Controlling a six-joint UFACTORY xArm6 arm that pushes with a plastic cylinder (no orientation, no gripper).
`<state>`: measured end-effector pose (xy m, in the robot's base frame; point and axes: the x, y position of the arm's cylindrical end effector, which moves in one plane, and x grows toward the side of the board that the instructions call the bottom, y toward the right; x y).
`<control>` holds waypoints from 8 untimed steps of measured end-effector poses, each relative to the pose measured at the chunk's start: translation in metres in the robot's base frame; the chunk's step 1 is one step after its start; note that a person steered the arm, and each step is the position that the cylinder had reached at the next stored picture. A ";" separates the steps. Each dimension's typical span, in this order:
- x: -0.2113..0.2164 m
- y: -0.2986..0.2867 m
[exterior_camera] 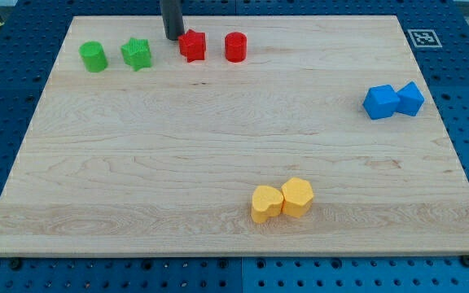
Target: Slide the red star down a bit
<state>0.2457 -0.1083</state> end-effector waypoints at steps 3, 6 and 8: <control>-0.018 0.018; 0.008 0.023; -0.024 0.060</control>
